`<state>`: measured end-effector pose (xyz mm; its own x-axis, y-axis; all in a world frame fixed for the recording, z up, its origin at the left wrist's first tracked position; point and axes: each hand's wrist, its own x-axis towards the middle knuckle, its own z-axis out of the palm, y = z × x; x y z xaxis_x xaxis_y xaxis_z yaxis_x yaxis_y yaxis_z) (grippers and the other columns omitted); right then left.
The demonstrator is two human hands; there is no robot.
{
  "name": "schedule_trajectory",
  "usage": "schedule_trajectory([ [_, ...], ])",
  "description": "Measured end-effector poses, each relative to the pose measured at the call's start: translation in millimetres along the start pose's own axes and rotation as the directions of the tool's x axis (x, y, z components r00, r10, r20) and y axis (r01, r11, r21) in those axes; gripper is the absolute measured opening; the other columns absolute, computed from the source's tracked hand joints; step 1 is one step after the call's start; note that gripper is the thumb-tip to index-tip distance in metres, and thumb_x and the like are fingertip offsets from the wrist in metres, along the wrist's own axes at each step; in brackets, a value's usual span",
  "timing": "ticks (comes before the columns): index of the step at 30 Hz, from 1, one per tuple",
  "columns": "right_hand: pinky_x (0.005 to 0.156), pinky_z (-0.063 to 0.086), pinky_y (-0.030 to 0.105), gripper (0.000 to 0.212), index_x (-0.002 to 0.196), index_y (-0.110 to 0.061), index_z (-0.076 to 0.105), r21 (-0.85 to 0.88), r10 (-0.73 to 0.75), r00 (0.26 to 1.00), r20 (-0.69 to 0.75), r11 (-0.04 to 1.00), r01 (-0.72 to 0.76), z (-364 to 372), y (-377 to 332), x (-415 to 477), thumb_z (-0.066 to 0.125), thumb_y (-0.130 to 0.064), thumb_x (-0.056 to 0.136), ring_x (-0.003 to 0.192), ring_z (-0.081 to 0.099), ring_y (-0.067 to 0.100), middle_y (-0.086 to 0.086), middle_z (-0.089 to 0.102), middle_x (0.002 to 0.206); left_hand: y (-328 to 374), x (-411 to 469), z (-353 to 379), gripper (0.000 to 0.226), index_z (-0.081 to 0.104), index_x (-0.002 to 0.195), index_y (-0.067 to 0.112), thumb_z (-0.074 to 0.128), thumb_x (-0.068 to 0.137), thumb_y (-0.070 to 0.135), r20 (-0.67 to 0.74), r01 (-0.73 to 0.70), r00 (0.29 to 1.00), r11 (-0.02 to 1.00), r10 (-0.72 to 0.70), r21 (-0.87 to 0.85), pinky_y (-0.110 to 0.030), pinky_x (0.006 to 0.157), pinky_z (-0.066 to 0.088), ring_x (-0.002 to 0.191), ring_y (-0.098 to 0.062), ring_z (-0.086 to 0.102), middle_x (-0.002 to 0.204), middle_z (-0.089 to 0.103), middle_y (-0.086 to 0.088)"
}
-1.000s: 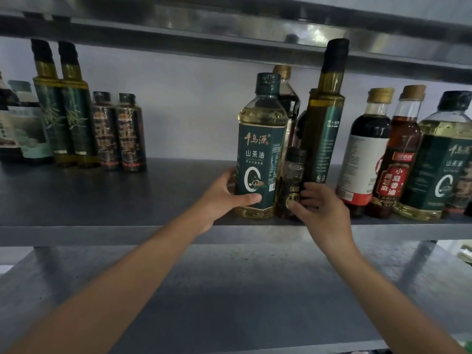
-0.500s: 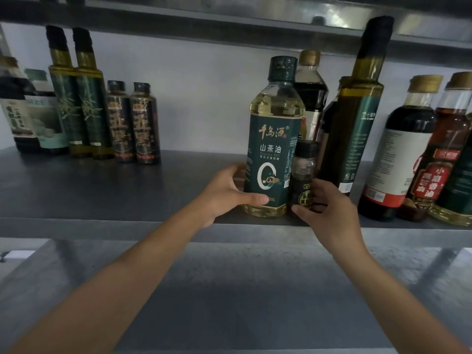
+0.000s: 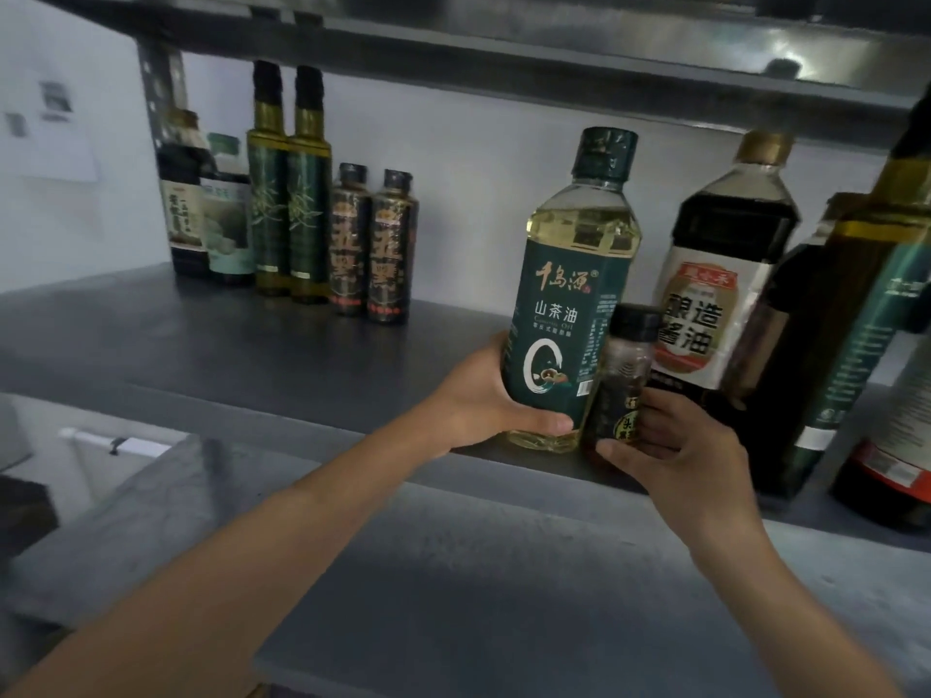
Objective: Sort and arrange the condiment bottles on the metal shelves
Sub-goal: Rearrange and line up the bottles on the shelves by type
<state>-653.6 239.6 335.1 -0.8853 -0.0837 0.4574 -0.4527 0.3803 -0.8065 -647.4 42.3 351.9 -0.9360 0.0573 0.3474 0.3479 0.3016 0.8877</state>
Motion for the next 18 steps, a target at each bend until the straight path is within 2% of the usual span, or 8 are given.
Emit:
schedule_trajectory([
  [4, 0.086, 0.050, 0.026, 0.057, 0.120, -0.016, 0.061, -0.004, -0.015, 0.998, 0.055, 1.000, 0.015, 37, -17, 4, 0.081, -0.004, 0.068, 0.092, 0.063, 0.004, -0.011, 0.067, 0.096, -10, -10, -42, 0.059, 0.051, 0.099, 0.037, 0.088, 0.061, 0.012, -0.043, 0.015, 0.999, 0.999, -0.013, 0.042, -0.012, 0.076, 0.052, 0.089, 0.010, 0.063, 0.096, 0.066, 0.023],
  [9, 0.089, 0.049, 0.025, 0.058, 0.121, -0.016, 0.060, -0.012, -0.032, 0.994, 0.104, 0.999, 0.033, 107, -47, 13, 0.081, -0.003, 0.068, 0.090, 0.062, 0.005, -0.006, 0.067, 0.100, -30, -20, -114, 0.069, 0.049, 0.111, 0.038, 0.090, 0.058, 0.021, -0.108, 0.043, 0.994, 0.993, -0.031, 0.110, -0.020, 0.089, 0.051, 0.102, 0.003, 0.061, 0.109, 0.065, 0.019],
  [12, 0.087, 0.048, 0.023, 0.056, 0.120, -0.016, 0.061, -0.033, -0.039, 0.989, 0.144, 0.998, 0.044, 157, -69, 20, 0.081, -0.005, 0.069, 0.088, 0.061, 0.006, -0.004, 0.067, 0.102, -45, -25, -168, 0.077, 0.050, 0.122, 0.029, 0.090, 0.057, 0.022, -0.120, 0.057, 0.992, 0.988, -0.040, 0.142, -0.025, 0.092, 0.050, 0.104, -0.001, 0.062, 0.112, 0.066, 0.016],
  [16, 0.092, 0.051, 0.040, 0.057, 0.115, -0.017, 0.061, -0.016, -0.048, 0.986, 0.157, 0.999, 0.051, 238, -99, 33, 0.084, -0.007, 0.064, 0.094, 0.066, 0.015, 0.001, 0.070, 0.101, -67, -35, -249, 0.080, 0.050, 0.124, 0.026, 0.090, 0.055, 0.025, -0.160, 0.086, 0.986, 0.975, -0.053, 0.206, -0.022, 0.091, 0.049, 0.103, 0.000, 0.061, 0.111, 0.065, 0.017],
  [18, 0.093, 0.051, 0.041, 0.057, 0.117, -0.015, 0.059, 0.008, -0.038, 0.980, 0.194, 0.999, 0.037, 279, -114, 39, 0.083, -0.006, 0.066, 0.096, 0.065, 0.017, 0.001, 0.069, 0.102, -78, -39, -289, 0.077, 0.053, 0.123, 0.024, 0.090, 0.055, 0.020, -0.181, 0.097, 0.982, 0.973, -0.059, 0.208, -0.021, 0.089, 0.049, 0.101, 0.000, 0.063, 0.110, 0.067, 0.015],
])
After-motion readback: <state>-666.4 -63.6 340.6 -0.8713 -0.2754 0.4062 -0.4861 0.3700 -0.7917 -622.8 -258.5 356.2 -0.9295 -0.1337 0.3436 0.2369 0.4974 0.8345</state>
